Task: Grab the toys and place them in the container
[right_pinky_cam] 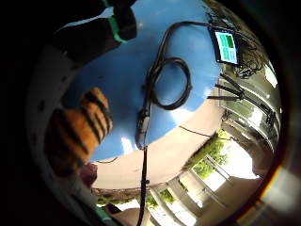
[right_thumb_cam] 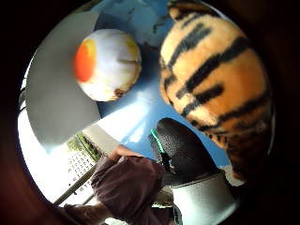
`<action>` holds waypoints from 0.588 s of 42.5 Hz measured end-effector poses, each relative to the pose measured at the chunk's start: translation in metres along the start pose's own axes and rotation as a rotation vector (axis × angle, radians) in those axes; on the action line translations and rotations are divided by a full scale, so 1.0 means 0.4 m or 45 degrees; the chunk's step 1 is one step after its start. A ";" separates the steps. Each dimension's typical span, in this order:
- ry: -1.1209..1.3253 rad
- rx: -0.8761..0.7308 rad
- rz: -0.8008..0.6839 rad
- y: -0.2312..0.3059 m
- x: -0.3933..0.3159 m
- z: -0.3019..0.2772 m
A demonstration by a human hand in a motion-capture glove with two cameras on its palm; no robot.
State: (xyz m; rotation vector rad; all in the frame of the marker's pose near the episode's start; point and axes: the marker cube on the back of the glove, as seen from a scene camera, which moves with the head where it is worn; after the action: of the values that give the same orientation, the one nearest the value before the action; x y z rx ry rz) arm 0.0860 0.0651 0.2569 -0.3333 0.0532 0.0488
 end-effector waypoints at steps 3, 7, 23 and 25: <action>-0.060 0.060 -0.021 -0.002 0.002 0.021; -0.091 0.175 -0.041 -0.004 -0.010 0.033; -0.079 0.255 -0.121 -0.047 -0.043 -0.009; -0.115 0.208 -0.126 -0.050 -0.038 -0.034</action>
State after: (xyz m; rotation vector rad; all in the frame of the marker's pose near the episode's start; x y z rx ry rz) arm 0.0713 0.0411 0.2516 -0.1700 -0.0488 -0.0387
